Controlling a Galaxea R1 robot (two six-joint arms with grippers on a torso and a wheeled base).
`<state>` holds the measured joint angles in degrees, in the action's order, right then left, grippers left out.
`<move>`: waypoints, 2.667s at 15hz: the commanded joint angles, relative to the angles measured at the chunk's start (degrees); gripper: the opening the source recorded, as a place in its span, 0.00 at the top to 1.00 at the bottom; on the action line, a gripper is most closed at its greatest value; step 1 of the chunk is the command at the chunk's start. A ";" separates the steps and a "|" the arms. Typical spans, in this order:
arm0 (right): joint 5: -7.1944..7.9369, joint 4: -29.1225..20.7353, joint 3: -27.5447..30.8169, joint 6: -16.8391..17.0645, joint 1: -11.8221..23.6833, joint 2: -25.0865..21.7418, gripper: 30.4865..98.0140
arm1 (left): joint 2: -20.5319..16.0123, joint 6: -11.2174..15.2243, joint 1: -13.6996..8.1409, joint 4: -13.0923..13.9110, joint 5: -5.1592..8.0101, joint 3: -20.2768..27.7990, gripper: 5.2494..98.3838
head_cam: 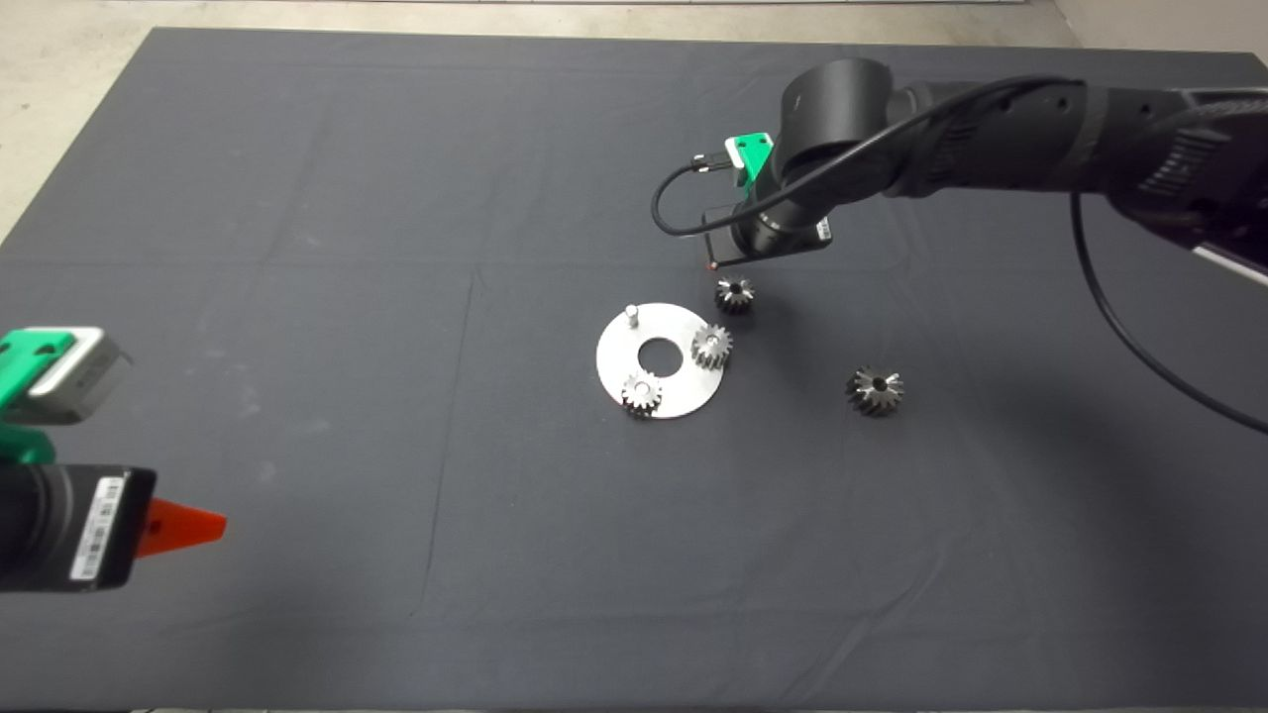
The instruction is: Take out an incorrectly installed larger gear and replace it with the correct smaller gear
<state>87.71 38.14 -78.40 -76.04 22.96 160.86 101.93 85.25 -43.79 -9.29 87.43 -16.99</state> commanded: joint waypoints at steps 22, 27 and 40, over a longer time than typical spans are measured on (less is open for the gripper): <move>3.70 10.20 -7.54 3.27 -6.61 1.79 0.30 | 0.31 0.62 0.10 -0.82 3.62 0.66 0.42; 3.52 10.20 -7.19 3.19 -6.26 2.14 0.30 | 0.25 0.62 0.02 -0.82 3.62 0.66 0.42; 3.70 9.68 -6.84 2.83 -5.03 2.14 0.48 | 0.34 0.62 0.02 -0.73 3.62 0.84 0.42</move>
<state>87.07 46.91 -85.77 -72.90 16.04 163.32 102.08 85.72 -43.65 -9.64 87.43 -16.99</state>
